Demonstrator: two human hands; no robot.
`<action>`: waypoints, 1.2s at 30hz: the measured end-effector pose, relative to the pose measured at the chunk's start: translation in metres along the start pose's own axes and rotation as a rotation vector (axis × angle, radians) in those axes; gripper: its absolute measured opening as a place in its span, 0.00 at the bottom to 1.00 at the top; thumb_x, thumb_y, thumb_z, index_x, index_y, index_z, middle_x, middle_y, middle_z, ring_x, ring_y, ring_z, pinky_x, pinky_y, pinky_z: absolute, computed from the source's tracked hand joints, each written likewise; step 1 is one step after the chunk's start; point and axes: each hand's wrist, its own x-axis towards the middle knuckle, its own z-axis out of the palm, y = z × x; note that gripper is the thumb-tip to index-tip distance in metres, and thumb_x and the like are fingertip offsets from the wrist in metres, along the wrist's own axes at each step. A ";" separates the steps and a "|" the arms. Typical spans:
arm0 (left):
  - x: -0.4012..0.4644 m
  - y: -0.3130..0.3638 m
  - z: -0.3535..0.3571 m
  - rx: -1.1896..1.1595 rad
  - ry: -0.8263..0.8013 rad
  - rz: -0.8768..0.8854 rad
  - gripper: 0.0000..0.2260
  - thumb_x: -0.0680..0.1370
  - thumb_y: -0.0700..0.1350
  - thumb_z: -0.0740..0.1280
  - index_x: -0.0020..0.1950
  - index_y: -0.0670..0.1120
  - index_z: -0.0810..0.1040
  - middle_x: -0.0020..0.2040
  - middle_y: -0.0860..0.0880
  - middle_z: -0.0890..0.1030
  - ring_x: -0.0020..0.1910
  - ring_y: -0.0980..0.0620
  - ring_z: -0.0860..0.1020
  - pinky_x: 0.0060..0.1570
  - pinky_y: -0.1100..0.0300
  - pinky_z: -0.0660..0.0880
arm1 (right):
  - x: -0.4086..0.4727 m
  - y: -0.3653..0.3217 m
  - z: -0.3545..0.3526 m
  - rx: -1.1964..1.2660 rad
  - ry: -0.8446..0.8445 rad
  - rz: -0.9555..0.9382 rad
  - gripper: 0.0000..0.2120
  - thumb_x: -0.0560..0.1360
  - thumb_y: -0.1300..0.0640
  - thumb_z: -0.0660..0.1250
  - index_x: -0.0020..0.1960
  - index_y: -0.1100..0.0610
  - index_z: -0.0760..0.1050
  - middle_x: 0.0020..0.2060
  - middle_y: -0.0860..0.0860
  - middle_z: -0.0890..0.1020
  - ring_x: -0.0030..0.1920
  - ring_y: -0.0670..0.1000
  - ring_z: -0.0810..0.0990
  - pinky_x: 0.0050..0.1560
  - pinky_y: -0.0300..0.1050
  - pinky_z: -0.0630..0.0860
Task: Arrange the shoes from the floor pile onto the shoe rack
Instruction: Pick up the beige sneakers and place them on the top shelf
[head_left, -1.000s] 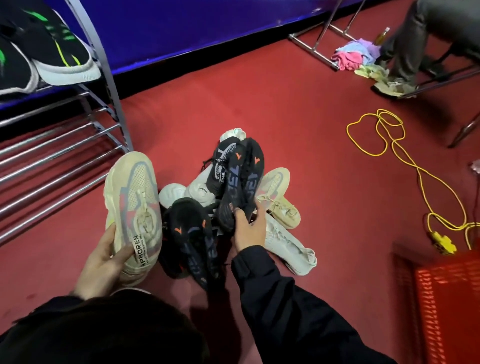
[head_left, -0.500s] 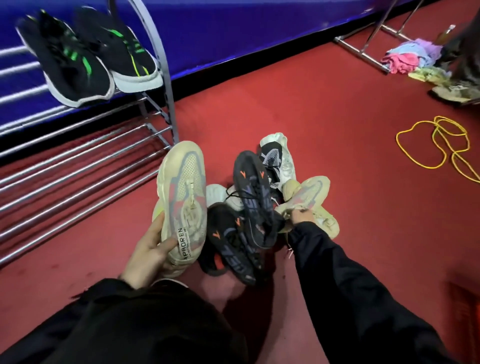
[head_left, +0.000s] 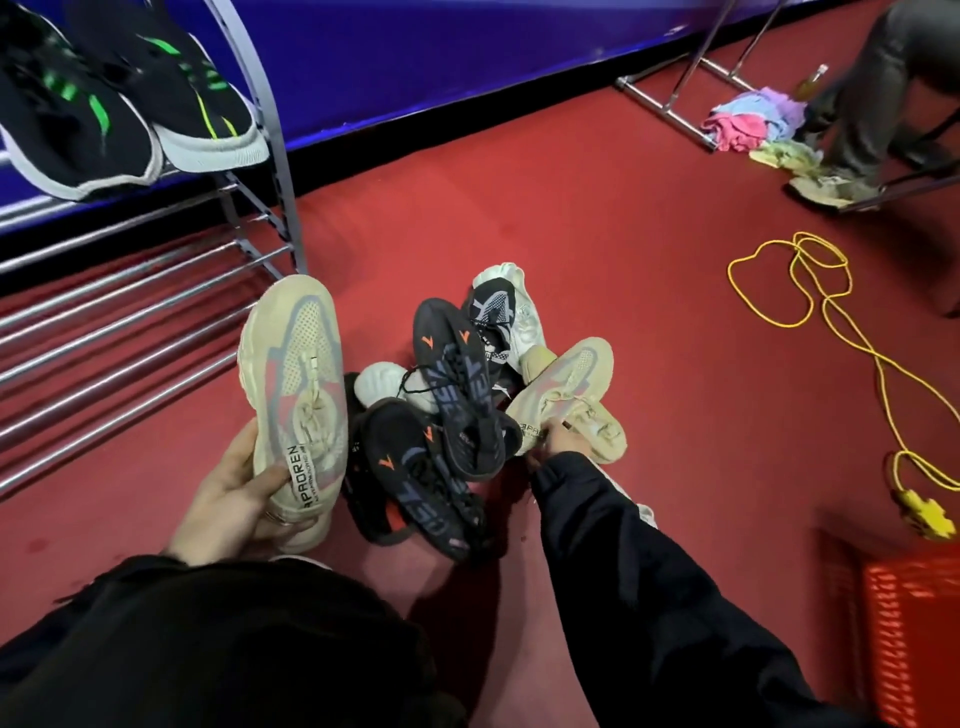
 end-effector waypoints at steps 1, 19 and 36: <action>-0.001 0.005 0.001 0.011 0.003 0.002 0.23 0.82 0.37 0.63 0.71 0.62 0.73 0.60 0.49 0.84 0.46 0.46 0.86 0.50 0.41 0.80 | -0.019 -0.009 0.000 0.012 0.093 -0.096 0.10 0.76 0.58 0.66 0.39 0.55 0.67 0.37 0.55 0.75 0.35 0.55 0.72 0.40 0.46 0.73; -0.100 0.105 -0.099 0.223 0.310 0.248 0.18 0.75 0.49 0.71 0.64 0.50 0.74 0.54 0.48 0.85 0.46 0.52 0.85 0.41 0.53 0.81 | -0.245 -0.069 0.096 -0.105 -0.611 -0.889 0.03 0.70 0.56 0.63 0.41 0.55 0.71 0.39 0.53 0.71 0.41 0.52 0.70 0.44 0.50 0.66; -0.084 0.169 -0.263 0.010 0.922 0.397 0.25 0.78 0.65 0.61 0.43 0.42 0.70 0.29 0.49 0.71 0.26 0.51 0.69 0.29 0.59 0.68 | -0.434 -0.108 0.326 -0.674 -0.988 -1.033 0.11 0.82 0.51 0.58 0.44 0.56 0.67 0.36 0.50 0.71 0.35 0.50 0.68 0.38 0.48 0.64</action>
